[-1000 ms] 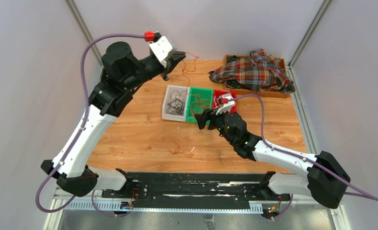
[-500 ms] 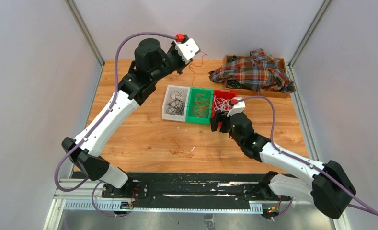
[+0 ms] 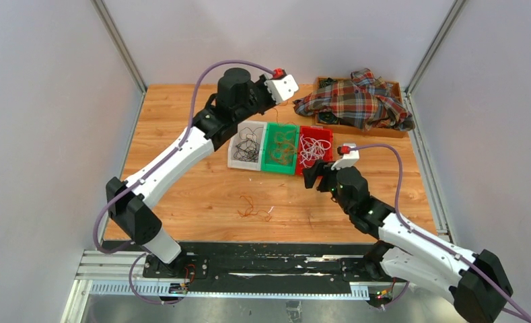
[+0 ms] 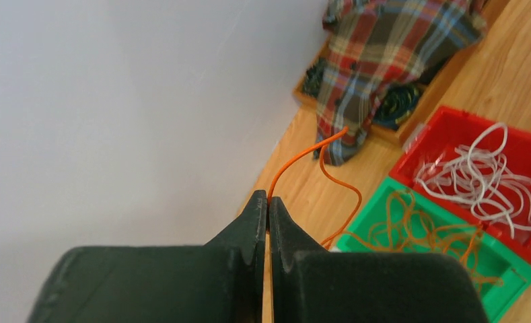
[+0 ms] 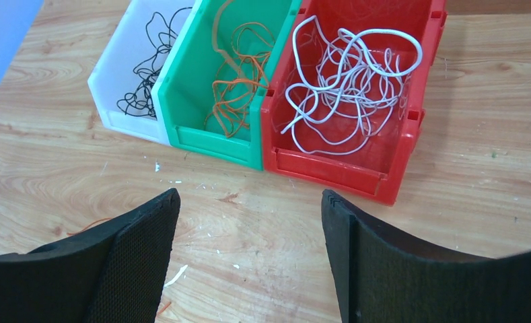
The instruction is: Untangle the cables
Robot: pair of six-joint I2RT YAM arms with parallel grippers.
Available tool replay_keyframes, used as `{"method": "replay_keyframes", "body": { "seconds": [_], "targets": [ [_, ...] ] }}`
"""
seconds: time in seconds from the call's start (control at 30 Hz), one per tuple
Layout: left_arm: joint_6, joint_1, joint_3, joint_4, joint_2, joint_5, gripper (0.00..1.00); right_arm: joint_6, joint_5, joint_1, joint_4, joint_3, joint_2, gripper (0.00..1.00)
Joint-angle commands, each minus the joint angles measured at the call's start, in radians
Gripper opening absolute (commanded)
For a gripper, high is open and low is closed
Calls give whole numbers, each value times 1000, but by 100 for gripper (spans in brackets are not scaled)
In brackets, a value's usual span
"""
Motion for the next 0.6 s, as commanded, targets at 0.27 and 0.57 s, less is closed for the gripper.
{"method": "replay_keyframes", "body": {
  "seconds": [0.27, 0.57],
  "targets": [
    [96, -36, -75, -107, 120, -88, 0, 35, 31, -32, -81, -27, -128, 78],
    [64, -80, -30, -222, 237, -87, 0, 63, 37, -48, -125, -43, -167, 78]
  ]
}}
